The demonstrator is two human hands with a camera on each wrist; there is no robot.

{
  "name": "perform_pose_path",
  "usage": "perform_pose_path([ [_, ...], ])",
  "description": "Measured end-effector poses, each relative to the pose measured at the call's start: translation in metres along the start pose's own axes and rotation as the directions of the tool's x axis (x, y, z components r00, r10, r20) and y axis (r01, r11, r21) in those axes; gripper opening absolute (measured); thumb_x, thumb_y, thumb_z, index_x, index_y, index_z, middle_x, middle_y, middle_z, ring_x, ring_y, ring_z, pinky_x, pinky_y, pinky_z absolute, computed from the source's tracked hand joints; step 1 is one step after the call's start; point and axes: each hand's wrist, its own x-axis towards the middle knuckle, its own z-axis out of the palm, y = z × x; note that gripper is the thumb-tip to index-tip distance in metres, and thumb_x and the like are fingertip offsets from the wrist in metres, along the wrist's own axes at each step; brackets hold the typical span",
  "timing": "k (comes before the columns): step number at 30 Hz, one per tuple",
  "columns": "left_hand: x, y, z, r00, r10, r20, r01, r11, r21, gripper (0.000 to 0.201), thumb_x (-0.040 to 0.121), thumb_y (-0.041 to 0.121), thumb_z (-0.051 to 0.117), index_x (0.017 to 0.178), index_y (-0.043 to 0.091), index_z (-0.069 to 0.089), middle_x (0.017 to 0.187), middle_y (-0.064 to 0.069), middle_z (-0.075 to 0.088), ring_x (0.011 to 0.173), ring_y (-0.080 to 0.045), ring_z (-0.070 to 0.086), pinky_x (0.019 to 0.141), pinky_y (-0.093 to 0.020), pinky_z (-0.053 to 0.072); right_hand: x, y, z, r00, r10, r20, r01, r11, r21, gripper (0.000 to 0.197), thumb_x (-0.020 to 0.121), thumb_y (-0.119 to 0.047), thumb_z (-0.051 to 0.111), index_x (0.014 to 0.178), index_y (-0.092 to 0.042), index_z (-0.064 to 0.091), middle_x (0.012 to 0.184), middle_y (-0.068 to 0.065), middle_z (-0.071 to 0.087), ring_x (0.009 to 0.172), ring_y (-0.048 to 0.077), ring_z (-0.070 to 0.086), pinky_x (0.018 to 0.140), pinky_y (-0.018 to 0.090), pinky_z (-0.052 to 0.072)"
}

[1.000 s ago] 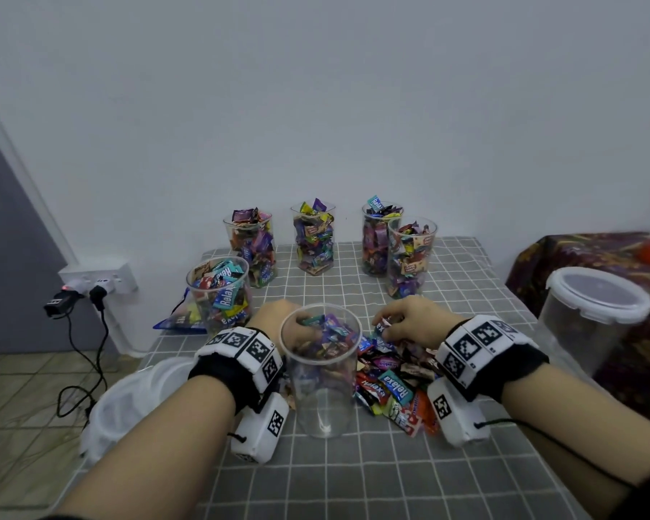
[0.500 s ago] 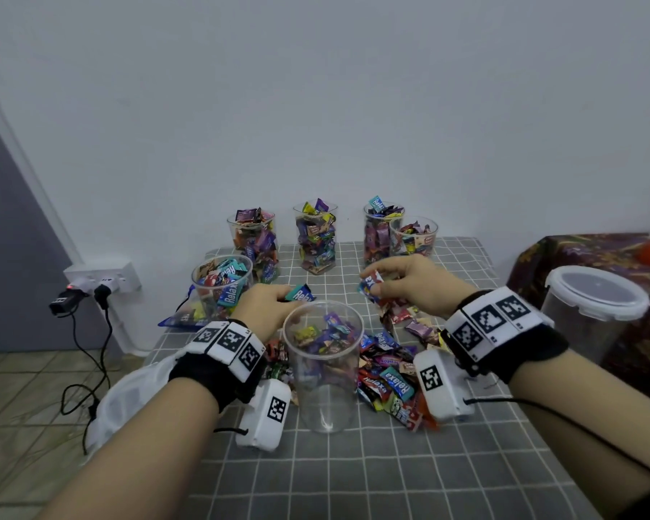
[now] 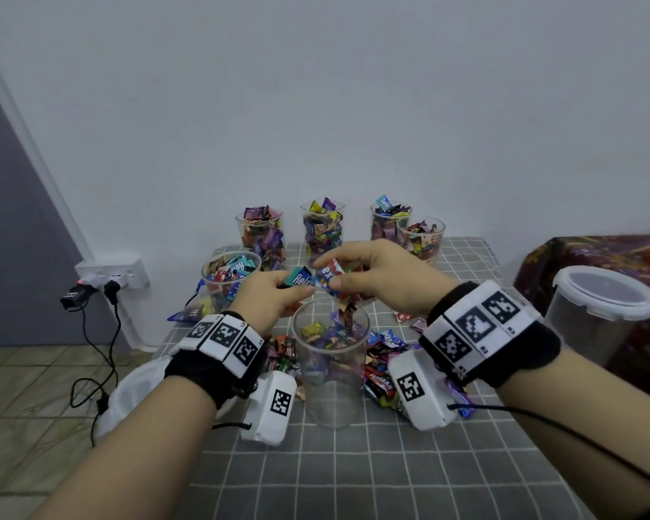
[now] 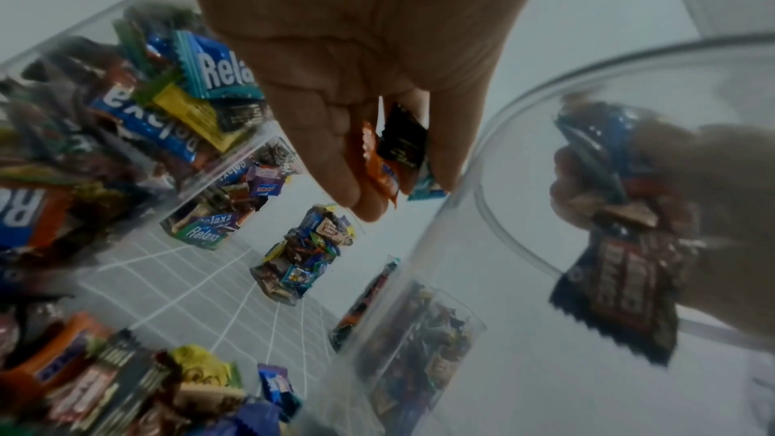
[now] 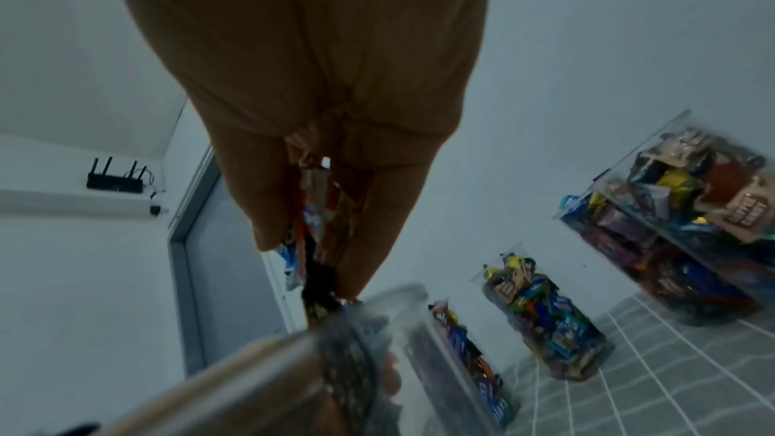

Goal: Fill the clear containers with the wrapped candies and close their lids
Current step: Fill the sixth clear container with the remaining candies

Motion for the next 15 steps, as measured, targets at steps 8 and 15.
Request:
perform_pose_path([
  [8,-0.004,0.003,-0.005,0.999,0.024,-0.031,-0.022,0.998,0.050,0.005,0.083,0.013,0.069,0.080,0.016,0.070,0.074,-0.008,0.067,0.067,-0.019,0.060,0.065,-0.028,0.049,-0.006,-0.004,0.012,0.988,0.055,0.144,-0.029,0.984,-0.177,0.032,0.089,-0.016,0.064,0.117,-0.030,0.065,0.076,-0.011,0.063,0.053,-0.007,0.052,0.057,0.010,0.043],
  [15,-0.008,0.018,-0.006,0.996,0.090,-0.021,-0.088,0.993,0.083,0.002,0.082,0.015,0.070,0.084,0.015,0.069,0.089,-0.020,0.070,0.086,-0.034,0.067,0.083,-0.044,0.056,-0.010,-0.003,0.015,0.989,0.060,0.136,-0.022,0.964,-0.265,0.030,0.089,-0.020,0.063,0.118,-0.030,0.064,0.088,-0.014,0.055,0.071,-0.002,0.049,0.064,0.010,0.041],
])
